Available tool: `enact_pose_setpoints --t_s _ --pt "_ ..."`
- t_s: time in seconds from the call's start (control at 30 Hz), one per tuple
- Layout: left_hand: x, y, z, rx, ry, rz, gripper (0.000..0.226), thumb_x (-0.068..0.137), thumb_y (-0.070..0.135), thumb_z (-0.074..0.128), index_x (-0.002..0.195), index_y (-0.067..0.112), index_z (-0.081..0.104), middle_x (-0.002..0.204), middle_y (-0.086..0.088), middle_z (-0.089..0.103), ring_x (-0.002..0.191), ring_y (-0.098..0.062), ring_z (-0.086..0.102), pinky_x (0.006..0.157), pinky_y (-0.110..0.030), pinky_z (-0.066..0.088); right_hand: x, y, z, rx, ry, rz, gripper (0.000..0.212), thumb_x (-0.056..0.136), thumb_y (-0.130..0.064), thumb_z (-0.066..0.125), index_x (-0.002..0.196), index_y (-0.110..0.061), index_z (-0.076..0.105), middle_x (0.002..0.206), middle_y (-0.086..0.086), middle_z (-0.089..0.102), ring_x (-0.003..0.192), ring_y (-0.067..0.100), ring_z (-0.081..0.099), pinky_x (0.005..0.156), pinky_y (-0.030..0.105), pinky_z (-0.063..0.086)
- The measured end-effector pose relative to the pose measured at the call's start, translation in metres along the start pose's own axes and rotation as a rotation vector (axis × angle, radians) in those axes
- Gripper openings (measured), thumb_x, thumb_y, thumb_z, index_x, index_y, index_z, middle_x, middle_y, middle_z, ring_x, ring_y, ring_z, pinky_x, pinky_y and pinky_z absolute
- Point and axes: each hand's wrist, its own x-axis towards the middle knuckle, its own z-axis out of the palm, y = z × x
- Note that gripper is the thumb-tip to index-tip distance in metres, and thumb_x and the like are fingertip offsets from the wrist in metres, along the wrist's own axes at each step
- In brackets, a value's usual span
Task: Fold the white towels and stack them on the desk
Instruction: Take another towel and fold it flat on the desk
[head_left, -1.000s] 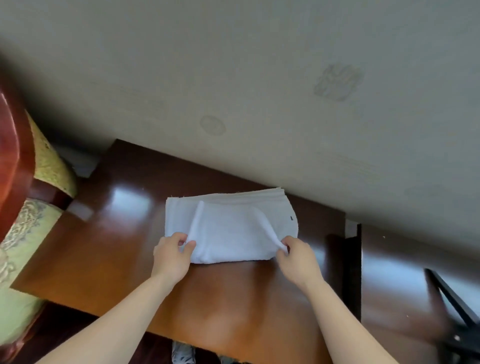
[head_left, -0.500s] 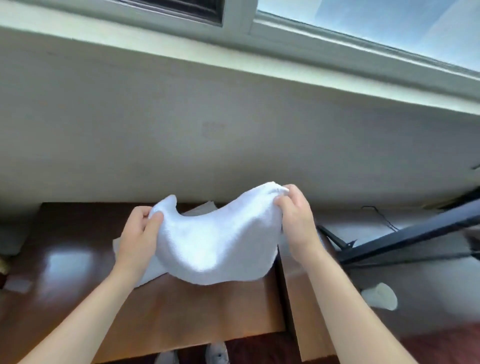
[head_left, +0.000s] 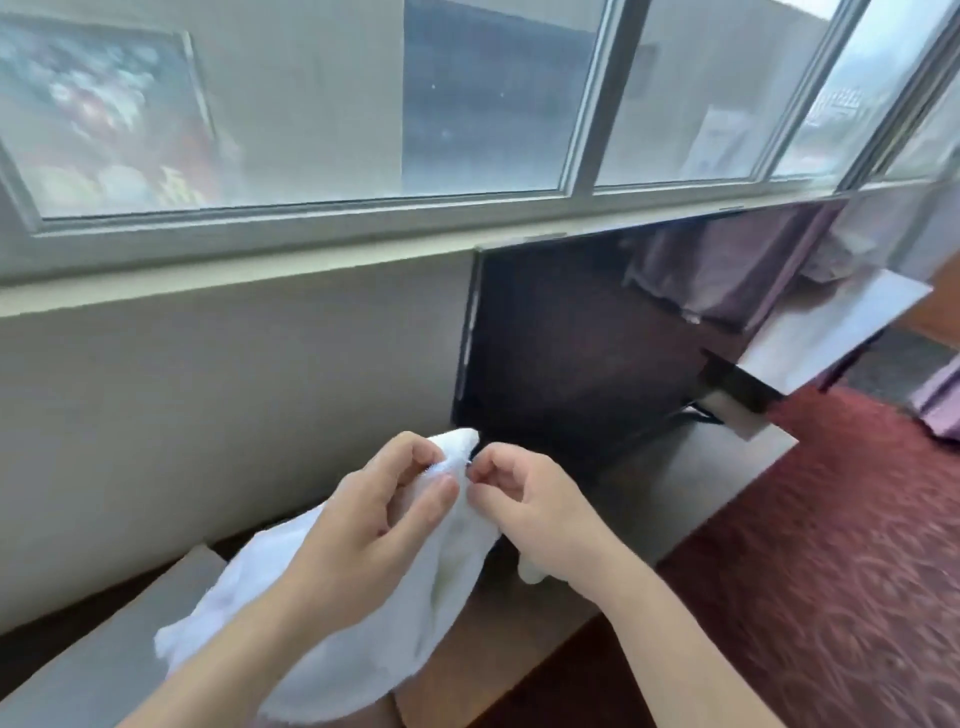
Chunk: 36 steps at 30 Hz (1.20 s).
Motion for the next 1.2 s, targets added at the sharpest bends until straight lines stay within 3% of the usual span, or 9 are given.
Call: enact_pose_setpoints --t_s 0.17,0.37,0.57,0.7,0.77,0.87,0.97,1.07,1.2 --pt "0.046 0.086 0.141 -0.118 -0.119 0.145 0.02 0.09 0.05 0.052 0.088 0.032 0.059 0.068 0.008 0.053 0.058 -0.005 0.044 0.053 -0.017 0.037 -0.076 0.06 -0.133 0.217 0.128 0.014 0.016 0.097 -0.012 0.054 0.104 -0.013 0.067 0.1 0.008 0.073 0.094 0.031 0.07 0.083 0.05 0.058" --pt "0.112 0.152 0.29 -0.222 -0.295 0.219 0.032 0.09 0.052 0.054 0.097 0.022 0.061 0.077 -0.005 0.059 0.066 -0.027 0.055 0.055 -0.037 0.045 -0.126 0.122 -0.271 0.037 0.362 0.132 0.016 0.092 -0.03 0.057 0.104 -0.033 0.069 0.094 -0.014 0.074 0.089 0.004 0.07 0.083 0.035 0.059" --pt "0.2 0.162 0.43 -0.284 -0.479 0.211 0.034 0.093 0.05 0.056 0.104 0.019 0.061 0.086 -0.006 0.065 0.079 -0.032 0.062 0.07 -0.055 0.05 -0.131 0.205 -0.385 -0.112 0.605 0.238 0.014 0.094 -0.026 0.055 0.099 -0.031 0.067 0.088 -0.016 0.072 0.083 0.0 0.066 0.073 0.021 0.054" --pt "0.27 0.143 0.529 -0.324 -0.539 0.22 0.026 0.093 0.048 0.057 0.097 0.023 0.062 0.078 -0.008 0.06 0.067 -0.027 0.053 0.061 -0.044 0.045 -0.107 0.267 -0.459 -0.165 0.664 0.324 0.018 0.094 -0.022 0.053 0.101 -0.035 0.064 0.081 -0.02 0.069 0.077 -0.004 0.063 0.063 0.011 0.045" --pt "0.309 0.133 0.58 -0.364 -0.561 0.219 0.02 0.094 0.042 0.057 0.094 0.023 0.061 0.076 -0.003 0.058 0.063 -0.015 0.049 0.059 -0.028 0.041 -0.088 0.3 -0.502 -0.172 0.66 0.371 0.02 0.094 -0.021 0.052 0.104 -0.036 0.062 0.08 -0.018 0.069 0.072 -0.003 0.062 0.062 0.013 0.043" --pt "0.367 0.126 0.649 -0.394 -0.6 0.169 0.023 0.095 0.039 0.058 0.094 0.017 0.062 0.079 -0.003 0.06 0.067 -0.022 0.052 0.061 -0.026 0.043 -0.064 0.341 -0.565 -0.178 0.66 0.449 0.02 0.094 -0.021 0.05 0.104 -0.036 0.059 0.08 -0.015 0.069 0.072 0.001 0.064 0.062 0.019 0.046" --pt "0.427 0.128 0.712 -0.41 -0.614 0.153 0.023 0.097 0.037 0.059 0.09 0.015 0.061 0.068 0.009 0.051 0.059 -0.007 0.042 0.056 -0.016 0.035 -0.045 0.38 -0.627 -0.204 0.685 0.476 0.018 0.095 -0.02 0.049 0.102 -0.034 0.056 0.067 -0.007 0.062 0.058 0.007 0.056 0.053 0.021 0.042" --pt "0.48 0.132 0.764 -0.39 -0.609 0.165 0.027 0.092 0.044 0.057 0.09 0.017 0.06 0.065 0.01 0.045 0.06 -0.006 0.039 0.055 -0.015 0.033 -0.026 0.414 -0.683 -0.197 0.754 0.472 0.014 0.097 -0.024 0.049 0.103 -0.035 0.056 0.062 -0.009 0.058 0.054 0.008 0.052 0.051 0.02 0.039" --pt "0.549 0.135 0.837 -0.35 -0.647 0.137 0.029 0.089 0.048 0.057 0.092 0.019 0.059 0.07 -0.002 0.052 0.065 -0.021 0.046 0.06 -0.023 0.037 0.0 0.47 -0.761 -0.151 0.806 0.501 0.015 0.097 -0.024 0.05 0.098 -0.036 0.06 0.064 -0.016 0.06 0.06 0.005 0.055 0.055 0.017 0.041"
